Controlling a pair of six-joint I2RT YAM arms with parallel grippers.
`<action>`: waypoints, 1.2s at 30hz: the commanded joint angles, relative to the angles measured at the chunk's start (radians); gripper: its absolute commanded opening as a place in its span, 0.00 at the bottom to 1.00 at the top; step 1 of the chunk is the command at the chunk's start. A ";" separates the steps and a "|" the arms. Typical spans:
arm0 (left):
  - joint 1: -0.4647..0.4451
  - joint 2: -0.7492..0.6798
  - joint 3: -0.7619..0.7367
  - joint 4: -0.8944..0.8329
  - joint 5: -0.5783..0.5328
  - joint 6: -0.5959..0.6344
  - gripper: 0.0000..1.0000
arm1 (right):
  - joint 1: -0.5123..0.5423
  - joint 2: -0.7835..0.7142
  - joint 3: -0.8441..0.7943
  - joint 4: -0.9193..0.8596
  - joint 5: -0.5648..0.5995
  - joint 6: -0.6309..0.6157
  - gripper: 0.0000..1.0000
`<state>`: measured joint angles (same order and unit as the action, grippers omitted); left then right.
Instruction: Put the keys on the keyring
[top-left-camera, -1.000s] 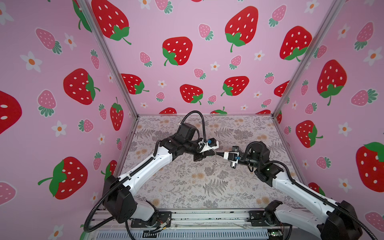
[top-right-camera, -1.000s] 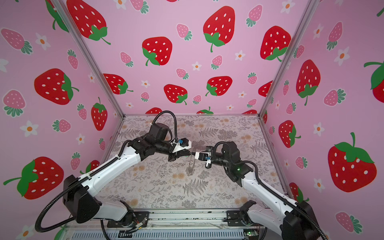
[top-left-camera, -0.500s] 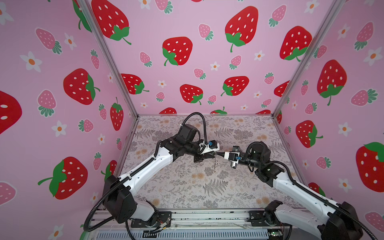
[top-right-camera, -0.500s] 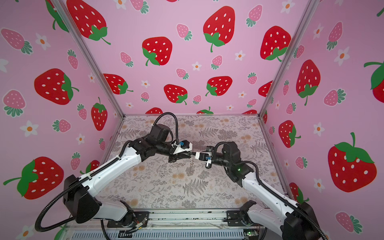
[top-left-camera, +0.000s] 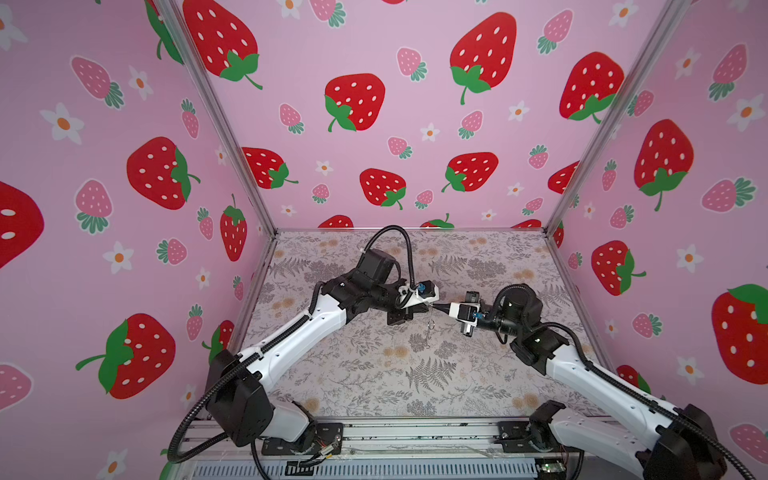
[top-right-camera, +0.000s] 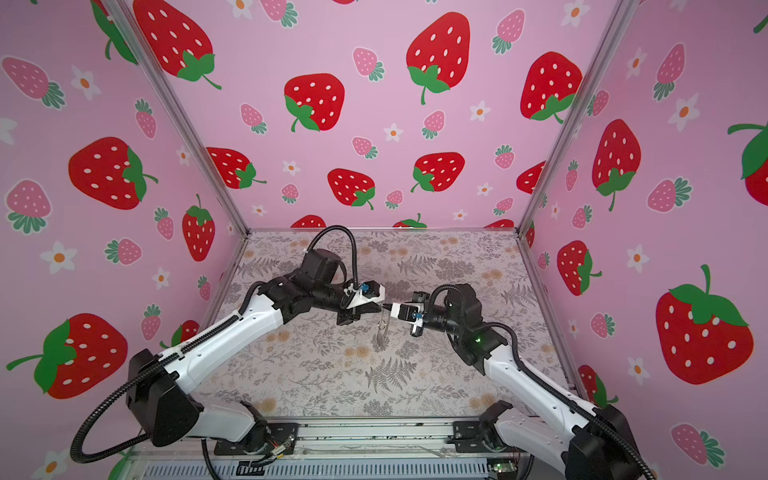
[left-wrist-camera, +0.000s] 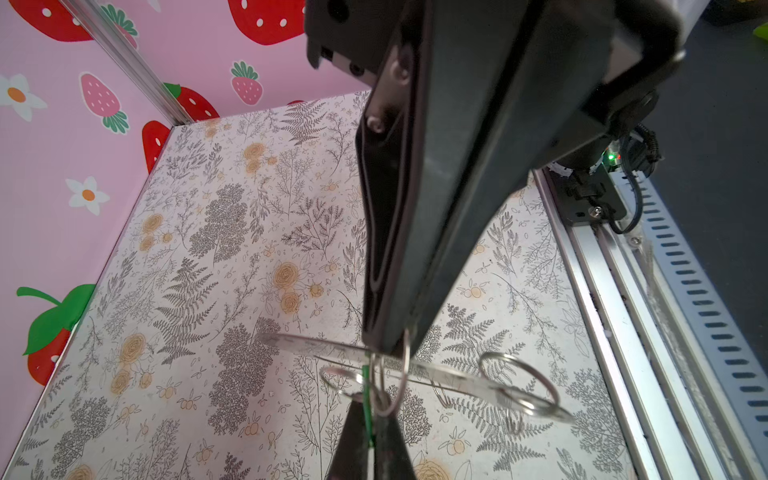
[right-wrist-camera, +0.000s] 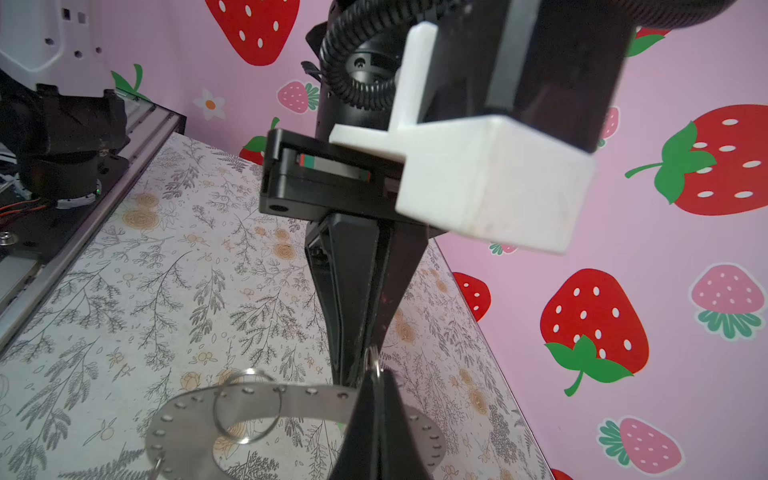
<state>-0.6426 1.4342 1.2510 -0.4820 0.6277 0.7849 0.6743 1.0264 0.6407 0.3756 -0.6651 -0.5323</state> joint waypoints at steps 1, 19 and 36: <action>-0.012 0.012 0.003 -0.023 0.008 0.011 0.00 | -0.002 -0.038 -0.013 0.128 0.054 0.038 0.00; -0.068 0.066 0.077 -0.033 0.000 0.003 0.00 | -0.001 -0.025 -0.053 0.223 0.094 0.093 0.00; 0.047 -0.131 -0.112 0.170 0.004 0.006 0.29 | -0.015 -0.029 -0.080 0.230 0.020 0.112 0.00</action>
<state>-0.6018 1.3426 1.1564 -0.3523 0.5835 0.7368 0.6670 1.0077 0.5636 0.5457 -0.6018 -0.4370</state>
